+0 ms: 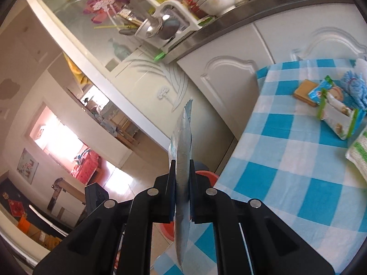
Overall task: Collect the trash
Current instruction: 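Carry the bottle and packet to the red bucket and release them, then return both tools to the table near the sponge pack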
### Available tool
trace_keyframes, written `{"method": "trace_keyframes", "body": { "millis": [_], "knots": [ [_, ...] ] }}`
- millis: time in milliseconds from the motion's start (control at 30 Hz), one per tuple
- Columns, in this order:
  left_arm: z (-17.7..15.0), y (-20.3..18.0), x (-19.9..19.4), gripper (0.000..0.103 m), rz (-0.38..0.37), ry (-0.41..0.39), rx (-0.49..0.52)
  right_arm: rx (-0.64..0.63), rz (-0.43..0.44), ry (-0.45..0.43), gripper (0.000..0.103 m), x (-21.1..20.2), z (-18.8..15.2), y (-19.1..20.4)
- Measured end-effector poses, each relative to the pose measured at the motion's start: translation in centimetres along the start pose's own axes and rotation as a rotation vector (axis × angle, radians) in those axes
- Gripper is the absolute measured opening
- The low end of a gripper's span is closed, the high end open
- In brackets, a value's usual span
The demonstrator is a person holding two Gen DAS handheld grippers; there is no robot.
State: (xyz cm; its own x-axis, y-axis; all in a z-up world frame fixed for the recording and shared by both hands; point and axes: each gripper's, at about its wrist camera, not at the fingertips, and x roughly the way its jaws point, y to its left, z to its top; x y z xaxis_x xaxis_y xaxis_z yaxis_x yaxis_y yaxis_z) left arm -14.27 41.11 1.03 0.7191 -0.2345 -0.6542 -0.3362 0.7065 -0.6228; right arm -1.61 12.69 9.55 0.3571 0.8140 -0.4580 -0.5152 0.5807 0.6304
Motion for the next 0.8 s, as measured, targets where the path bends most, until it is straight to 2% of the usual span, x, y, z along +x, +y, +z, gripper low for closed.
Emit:
{"method": "trace_keyframes", "body": {
  "millis": [267,433,600,633,667,700,800],
  "knots": [
    [0.1,4.0,-0.1,0.048,0.050,-0.006,-0.031,-0.076,-0.020,0.132,0.010,8.1,-1.5,2.9],
    [-0.3,5.8,0.4,0.048,0.075,0.001,-0.048,-0.135,-0.058,0.186,0.010,11.0,-3.0,3.8],
    [-0.9,6.5,1.7,0.049,0.109,0.011,-0.043,-0.187,-0.107,0.235,0.017,12.8,-4.5,3.9],
    [-1.1,6.5,1.9,0.049,0.124,0.009,-0.036,-0.191,-0.121,0.234,0.028,12.8,-4.8,3.7],
    [-1.2,6.4,2.1,0.057,0.142,0.006,-0.026,-0.189,-0.137,0.227,0.047,12.6,-4.9,3.5],
    [-1.3,6.4,2.2,0.070,0.163,0.001,-0.019,-0.183,-0.138,0.219,0.055,12.3,-5.0,3.2],
    [-1.4,6.1,1.5,0.079,0.189,-0.058,0.013,-0.167,-0.139,0.174,0.068,10.6,-4.7,2.5]
  ]
}}
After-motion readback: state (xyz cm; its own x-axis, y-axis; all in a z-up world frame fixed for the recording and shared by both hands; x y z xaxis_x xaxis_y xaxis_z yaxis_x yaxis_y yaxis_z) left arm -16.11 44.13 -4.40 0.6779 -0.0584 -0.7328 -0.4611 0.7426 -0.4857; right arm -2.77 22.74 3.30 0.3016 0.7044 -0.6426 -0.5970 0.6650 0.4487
